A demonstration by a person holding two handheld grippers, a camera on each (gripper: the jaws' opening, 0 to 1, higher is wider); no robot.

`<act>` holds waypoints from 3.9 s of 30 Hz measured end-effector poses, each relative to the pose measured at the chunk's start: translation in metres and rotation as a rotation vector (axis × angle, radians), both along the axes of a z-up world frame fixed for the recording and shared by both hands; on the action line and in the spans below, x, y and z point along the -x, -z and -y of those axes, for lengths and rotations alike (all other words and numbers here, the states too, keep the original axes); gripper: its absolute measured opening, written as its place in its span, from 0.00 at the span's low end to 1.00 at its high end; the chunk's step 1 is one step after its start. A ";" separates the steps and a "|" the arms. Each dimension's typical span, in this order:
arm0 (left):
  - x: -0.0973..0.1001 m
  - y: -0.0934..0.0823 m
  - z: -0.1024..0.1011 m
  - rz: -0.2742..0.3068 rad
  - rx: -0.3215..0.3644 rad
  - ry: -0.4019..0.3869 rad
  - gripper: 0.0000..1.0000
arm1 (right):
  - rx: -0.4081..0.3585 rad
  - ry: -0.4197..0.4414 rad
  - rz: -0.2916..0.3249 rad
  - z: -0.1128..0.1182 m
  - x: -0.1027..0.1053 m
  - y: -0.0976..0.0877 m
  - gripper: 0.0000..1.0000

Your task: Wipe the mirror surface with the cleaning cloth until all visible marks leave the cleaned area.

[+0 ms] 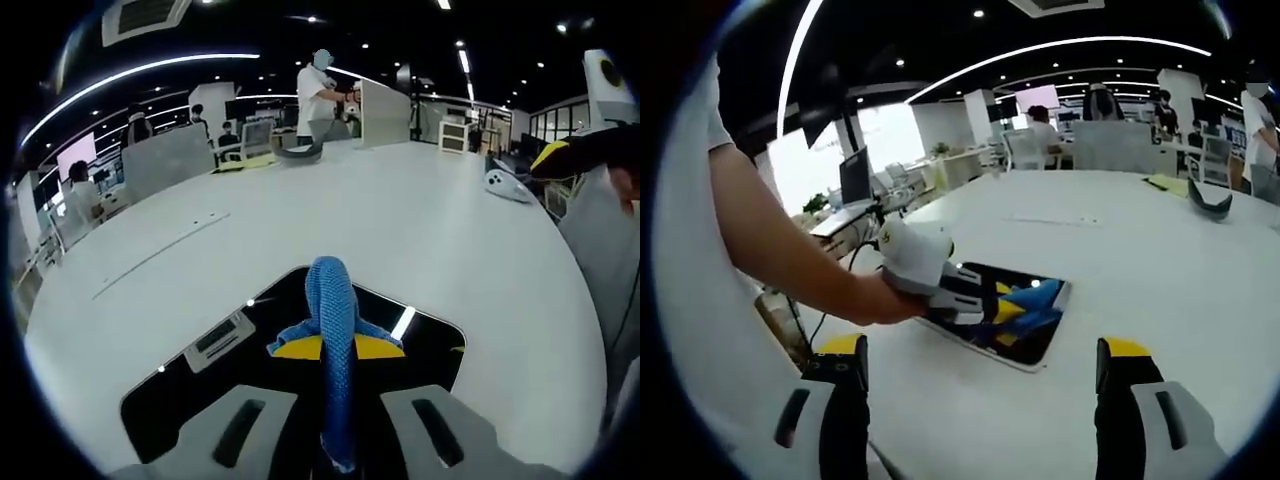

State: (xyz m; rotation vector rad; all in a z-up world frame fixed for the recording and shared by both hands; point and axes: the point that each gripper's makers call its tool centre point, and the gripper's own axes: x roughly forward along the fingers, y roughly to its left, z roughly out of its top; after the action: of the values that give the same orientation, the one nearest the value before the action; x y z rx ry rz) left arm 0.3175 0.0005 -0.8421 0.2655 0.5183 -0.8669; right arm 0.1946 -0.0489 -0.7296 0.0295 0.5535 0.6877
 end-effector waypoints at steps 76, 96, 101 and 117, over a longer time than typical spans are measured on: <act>0.011 -0.001 -0.075 0.022 0.060 0.108 0.07 | 0.087 -0.024 0.010 -0.019 0.003 -0.009 1.00; 0.011 -0.001 -0.095 0.028 0.036 0.142 0.07 | 0.098 0.008 0.017 -0.012 0.000 -0.009 1.00; 0.013 -0.001 -0.105 0.038 0.029 0.136 0.07 | 0.101 0.002 0.020 -0.015 0.000 -0.009 0.99; 0.014 -0.001 -0.122 0.041 0.030 0.104 0.07 | 0.100 -0.004 0.017 -0.016 0.002 -0.009 0.98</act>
State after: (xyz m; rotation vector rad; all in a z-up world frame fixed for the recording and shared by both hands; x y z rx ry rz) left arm 0.3031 0.1228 -0.8408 0.2844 0.4566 -0.9674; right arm 0.1931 -0.0331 -0.7206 -0.0713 0.5711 0.6627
